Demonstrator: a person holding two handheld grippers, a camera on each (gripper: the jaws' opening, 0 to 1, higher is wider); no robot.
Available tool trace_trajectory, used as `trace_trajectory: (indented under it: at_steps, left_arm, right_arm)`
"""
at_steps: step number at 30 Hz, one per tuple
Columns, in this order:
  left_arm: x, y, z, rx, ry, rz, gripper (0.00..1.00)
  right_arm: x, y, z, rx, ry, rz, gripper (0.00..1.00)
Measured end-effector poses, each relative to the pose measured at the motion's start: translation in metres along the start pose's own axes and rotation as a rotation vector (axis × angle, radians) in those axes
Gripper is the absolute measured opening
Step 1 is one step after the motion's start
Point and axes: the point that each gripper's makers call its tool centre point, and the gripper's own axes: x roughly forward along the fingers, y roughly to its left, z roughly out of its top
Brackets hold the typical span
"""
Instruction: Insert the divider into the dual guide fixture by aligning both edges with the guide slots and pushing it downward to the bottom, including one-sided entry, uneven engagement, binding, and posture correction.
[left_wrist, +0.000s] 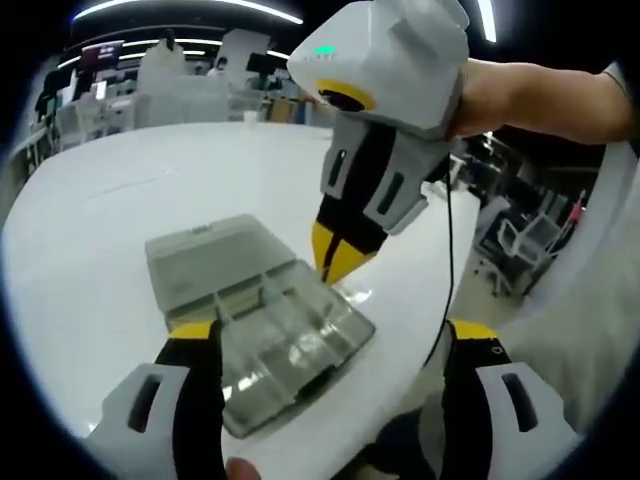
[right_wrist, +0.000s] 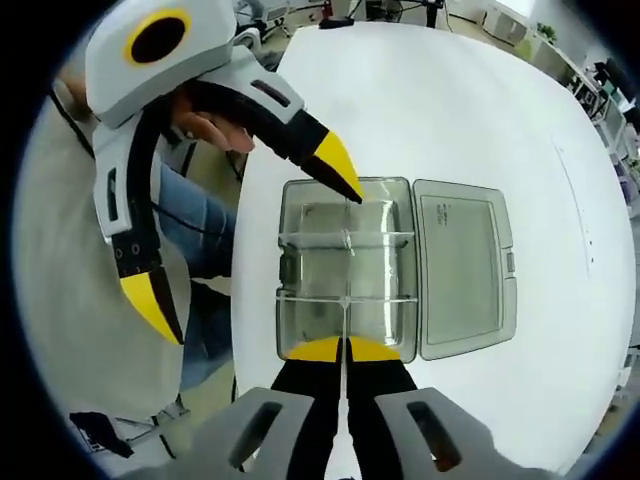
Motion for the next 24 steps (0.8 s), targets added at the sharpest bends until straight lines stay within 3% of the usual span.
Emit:
trace_trajectory:
  at_steps: [24]
  left_arm:
    - [0.0001,-0.0003,-0.0009,-0.002,0.001,-0.001,0.88]
  right_arm:
    - [0.0057,-0.0004,-0.0019,0.006,0.004,-0.005,0.0]
